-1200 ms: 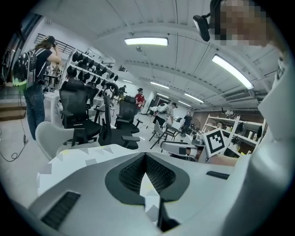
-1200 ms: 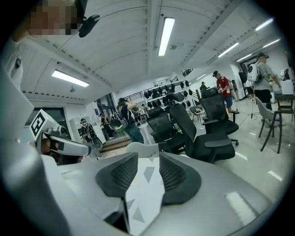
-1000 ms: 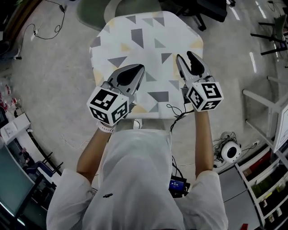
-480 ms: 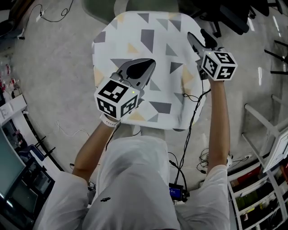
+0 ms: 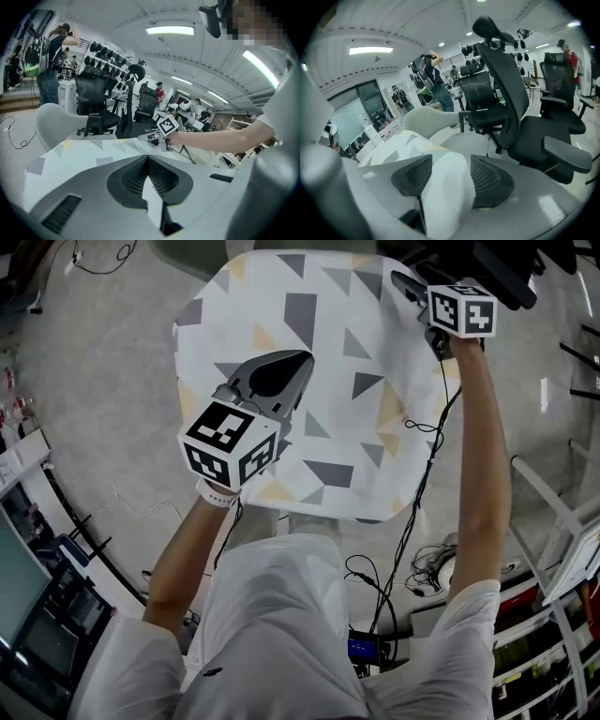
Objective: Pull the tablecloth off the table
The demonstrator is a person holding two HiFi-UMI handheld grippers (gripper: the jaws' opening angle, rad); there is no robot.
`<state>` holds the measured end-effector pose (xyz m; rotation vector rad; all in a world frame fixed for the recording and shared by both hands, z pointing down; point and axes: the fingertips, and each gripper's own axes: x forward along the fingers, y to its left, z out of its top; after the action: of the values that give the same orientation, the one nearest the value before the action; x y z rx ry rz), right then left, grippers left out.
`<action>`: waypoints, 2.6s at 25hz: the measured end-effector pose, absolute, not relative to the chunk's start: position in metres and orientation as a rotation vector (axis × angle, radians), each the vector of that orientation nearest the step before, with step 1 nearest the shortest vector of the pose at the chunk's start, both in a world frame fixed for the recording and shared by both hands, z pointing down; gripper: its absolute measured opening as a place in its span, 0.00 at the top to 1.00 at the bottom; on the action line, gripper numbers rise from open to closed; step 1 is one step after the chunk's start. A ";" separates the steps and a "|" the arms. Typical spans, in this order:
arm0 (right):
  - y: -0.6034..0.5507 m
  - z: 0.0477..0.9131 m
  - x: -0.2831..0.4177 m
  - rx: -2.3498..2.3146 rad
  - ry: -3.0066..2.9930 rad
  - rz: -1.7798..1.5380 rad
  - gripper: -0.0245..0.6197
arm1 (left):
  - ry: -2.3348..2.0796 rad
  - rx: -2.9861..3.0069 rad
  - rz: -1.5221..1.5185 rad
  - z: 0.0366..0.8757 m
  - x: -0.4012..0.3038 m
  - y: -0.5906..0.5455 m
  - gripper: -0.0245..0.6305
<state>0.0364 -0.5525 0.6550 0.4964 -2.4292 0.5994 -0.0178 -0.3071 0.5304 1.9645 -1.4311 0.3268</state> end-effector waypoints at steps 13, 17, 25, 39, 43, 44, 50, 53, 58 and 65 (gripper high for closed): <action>-0.549 0.682 0.028 0.274 -2.304 0.805 0.58 | -1.459 1.926 0.337 0.530 -0.027 -0.278 0.95; -0.549 0.662 0.030 0.301 -2.352 0.678 0.66 | -1.470 1.931 0.330 0.525 -0.032 -0.276 0.95; -0.524 0.615 0.029 0.195 -2.458 0.585 0.81 | -1.477 1.978 0.337 0.513 -0.033 -0.292 0.95; -0.434 0.510 0.026 0.008 -2.669 0.271 0.94 | -1.496 2.127 0.503 0.497 -0.057 -0.324 0.72; -0.404 0.485 0.028 -0.060 -2.684 0.153 0.94 | -1.524 2.162 0.501 0.484 -0.058 -0.328 0.72; -0.397 0.478 0.029 -0.080 -2.687 0.124 0.94 | -1.524 2.177 0.503 0.481 -0.057 -0.329 0.72; -0.353 0.430 0.028 -0.186 -2.695 -0.017 0.94 | -1.512 2.269 0.608 0.455 -0.051 -0.334 0.67; -0.320 0.410 0.029 -0.209 -2.665 -0.059 0.94 | -1.522 2.333 0.676 0.433 -0.044 -0.322 0.61; -0.267 0.380 0.034 -0.251 -2.647 -0.105 0.94 | -1.432 2.473 0.970 0.410 -0.026 -0.292 0.44; -0.211 0.347 0.030 -0.254 -2.642 -0.168 0.94 | -1.217 2.631 1.169 0.396 -0.017 -0.248 0.51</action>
<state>0.0300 -0.2105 0.3471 -0.2540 -2.6423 -0.1681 -0.0166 -0.2475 0.3961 2.6314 -1.2172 1.1687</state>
